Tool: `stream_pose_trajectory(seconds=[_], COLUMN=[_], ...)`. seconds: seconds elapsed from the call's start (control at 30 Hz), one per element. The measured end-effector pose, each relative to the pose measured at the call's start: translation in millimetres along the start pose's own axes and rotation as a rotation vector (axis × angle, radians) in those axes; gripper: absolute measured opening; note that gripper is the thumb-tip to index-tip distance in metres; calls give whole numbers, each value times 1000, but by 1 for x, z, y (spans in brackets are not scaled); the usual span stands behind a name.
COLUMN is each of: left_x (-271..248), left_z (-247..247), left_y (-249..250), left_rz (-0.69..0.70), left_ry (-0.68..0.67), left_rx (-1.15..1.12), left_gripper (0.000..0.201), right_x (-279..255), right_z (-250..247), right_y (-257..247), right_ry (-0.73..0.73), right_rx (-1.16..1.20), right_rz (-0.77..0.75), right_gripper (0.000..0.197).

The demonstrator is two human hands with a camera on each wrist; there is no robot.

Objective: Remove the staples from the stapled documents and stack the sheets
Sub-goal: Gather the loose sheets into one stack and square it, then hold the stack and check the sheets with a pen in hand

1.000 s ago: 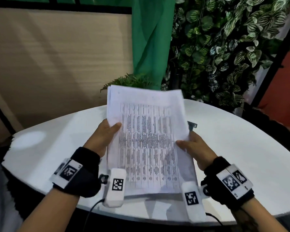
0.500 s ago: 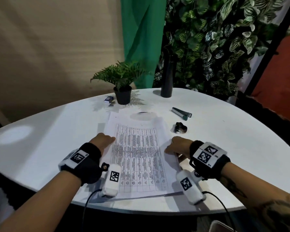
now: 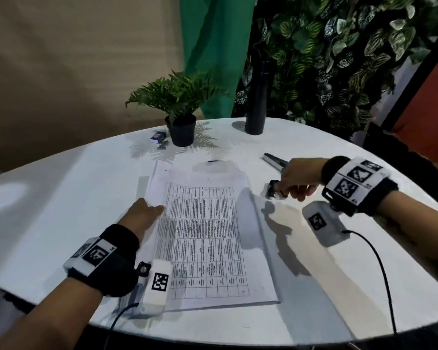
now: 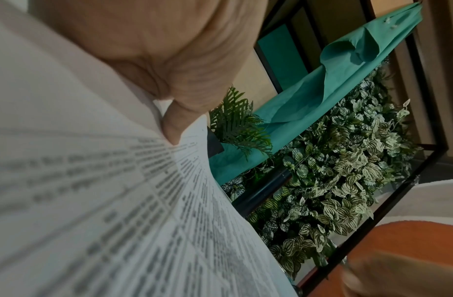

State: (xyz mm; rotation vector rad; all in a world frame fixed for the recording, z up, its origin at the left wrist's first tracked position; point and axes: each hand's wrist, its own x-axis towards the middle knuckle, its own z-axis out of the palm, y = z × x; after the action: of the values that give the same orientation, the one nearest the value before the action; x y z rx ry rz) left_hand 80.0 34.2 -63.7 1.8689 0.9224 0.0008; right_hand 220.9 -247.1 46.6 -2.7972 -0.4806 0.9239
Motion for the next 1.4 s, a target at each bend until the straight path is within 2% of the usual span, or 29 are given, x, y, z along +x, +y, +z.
stream_pose_trajectory(seconds=[0.1, 0.17, 0.27, 0.33, 0.4, 0.5, 0.53, 0.57, 0.63, 0.67, 0.7, 0.73, 0.8, 0.87, 0.97, 1.03, 1.13, 1.2, 1.27, 1.33, 1.4], left_x=[1, 3, 2, 2, 4, 8, 5, 1, -6, -9, -13, -17, -24, -34, -47, -57, -72, -84, -97, -111, -122], left_z=[1, 4, 5, 4, 4, 2, -1, -3, -7, -9, -9, -10, -10, -14, -23, -30, -37, -41, -44, -45, -43], left_y=[-2, -3, -3, -5, -6, -11, -11, -10, -11, -12, -10, -11, -11, -6, 4, 12, 22, 32, 44, 57, 67], left_rz=[5, 0, 8, 14, 19, 23, 34, 50, 93, 114, 139, 160, 205, 276, 408, 497, 607, 683, 794, 899, 991], left_ry=[0, 3, 6, 14, 5, -38, -62, -77, -112, -125, -130, -138, -140, -170, -192, -189, -192, -173, -141, -99, -59], left_rx=[-14, -32, -57, -72, -106, -143, -172, -209, -268, -295, -325, -352, -391, -443, -484, -517, -572, -586, -598, -623, -623], left_gripper=[57, 54, 49, 46, 46, 45, 45, 48, 65, 62, 50, 40, 37, 38, 40, 45, 52, 45, 44, 41, 39], right_x=[51, 88, 129, 149, 166, 152, 146, 144, 127, 118, 106, 91, 59, 38, 15, 1, -26, -48, -72, -96, -113], right_z=[-37, -41, -31, -30, -32, -33, -33, -33, -39, -41, -42, -40, -26, -2, 32, 42, 41, 36, 29, 27, 35], right_y=[16, 26, 36, 41, 48, 40, 38, 38, 31, 29, 27, 27, 27, 23, 10, 0, -12, -16, -21, -26, -30], right_ry=[255, 363, 343, 315, 308, 311, 344, 391, 391, 361, 349, 332, 244, 135, 36, 70, 131, 220, 417, 712, 1073], right_rx=[-227, -318, -334, -379, -450, -478, -447, -356, 36, 382, 760, 1042, 1314, 1341, 1204, 1152, 1205, 1244, 1258, 1250, 1135], right_rz=[107, 110, 52, 31, 7, 22, 1, 9, 45, 27, 25, 18, -5, -25, -64, -125, -222, -313, -433, -563, -598], right_gripper=[28, 43, 78, 85, 73, 31, 25, 27, 33, 31, 28, 24, 23, 23, 17, 21, 24, 32, 28, 19, 20])
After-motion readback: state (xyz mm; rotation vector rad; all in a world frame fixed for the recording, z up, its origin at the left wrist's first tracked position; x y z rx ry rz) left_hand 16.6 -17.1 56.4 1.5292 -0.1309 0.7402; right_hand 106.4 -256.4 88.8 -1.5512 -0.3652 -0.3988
